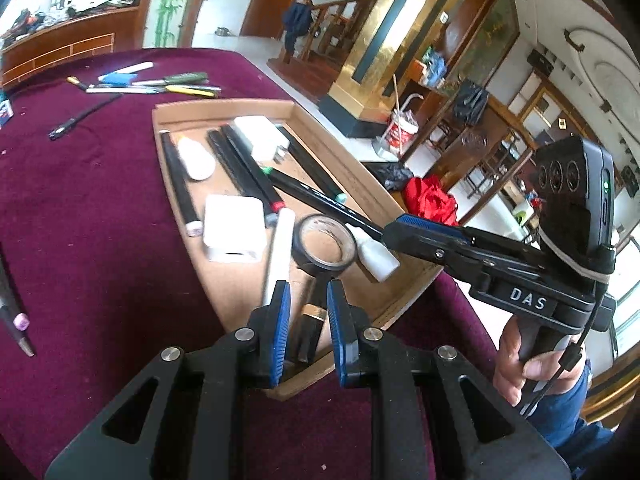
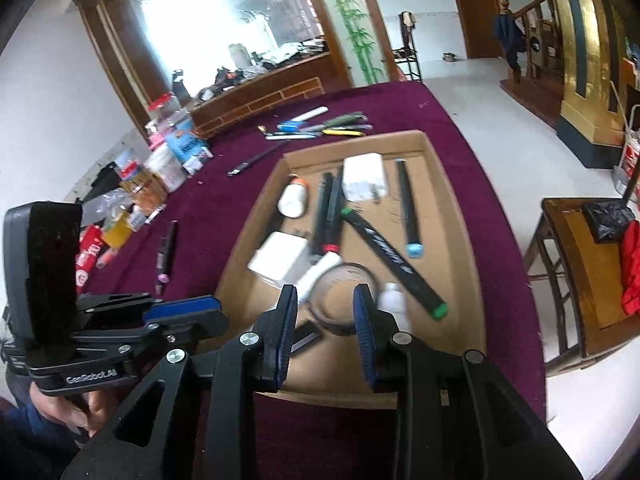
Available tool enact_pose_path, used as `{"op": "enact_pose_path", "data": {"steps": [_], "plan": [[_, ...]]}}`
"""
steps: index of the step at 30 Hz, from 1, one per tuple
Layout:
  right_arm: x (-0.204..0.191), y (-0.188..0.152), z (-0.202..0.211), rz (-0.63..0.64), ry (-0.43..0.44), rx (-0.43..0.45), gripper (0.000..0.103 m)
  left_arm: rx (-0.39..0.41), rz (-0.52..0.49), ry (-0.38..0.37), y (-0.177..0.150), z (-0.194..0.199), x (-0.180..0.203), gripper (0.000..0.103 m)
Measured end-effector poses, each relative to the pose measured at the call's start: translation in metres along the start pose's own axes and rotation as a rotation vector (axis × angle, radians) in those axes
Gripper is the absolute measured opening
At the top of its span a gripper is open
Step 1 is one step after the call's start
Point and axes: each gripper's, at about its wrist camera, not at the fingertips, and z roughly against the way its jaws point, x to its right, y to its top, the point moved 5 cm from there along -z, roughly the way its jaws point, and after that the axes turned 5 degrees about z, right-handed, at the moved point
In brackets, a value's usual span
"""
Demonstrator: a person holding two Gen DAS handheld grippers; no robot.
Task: Organize rigid objects
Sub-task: 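Lower both items into the tray and open both grippers, then move both grippers back to the pens on the table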
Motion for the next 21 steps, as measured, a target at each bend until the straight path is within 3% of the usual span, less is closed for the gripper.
{"op": "enact_pose_path", "data": {"steps": [4,7,10,12,16,20,21], "plan": [[-0.023,0.008,-0.003,0.028,0.026,0.012,0.026,0.041,0.041,0.007,0.000,0.020,-0.020,0.017],[-0.040,0.014,-0.010,0.034,0.066,0.014,0.034,0.078,0.075,0.017,0.001,0.036,-0.039,0.018],[-0.059,0.021,-0.020,0.041,0.101,0.011,0.035,0.117,0.117,0.032,0.000,0.052,-0.064,0.018],[-0.073,0.026,-0.029,0.056,0.114,-0.001,0.037,0.152,0.157,0.047,-0.003,0.066,-0.087,0.018],[-0.106,0.041,-0.053,0.090,0.134,-0.031,0.053,0.242,0.293,0.131,-0.011,0.100,-0.159,0.018],[-0.146,0.049,-0.087,0.173,0.147,-0.093,0.053,0.327,0.470,0.253,-0.023,0.125,-0.230,0.018],[-0.161,0.049,-0.101,0.205,0.145,-0.125,0.053,0.335,0.499,0.251,-0.026,0.127,-0.241,0.018]]}}
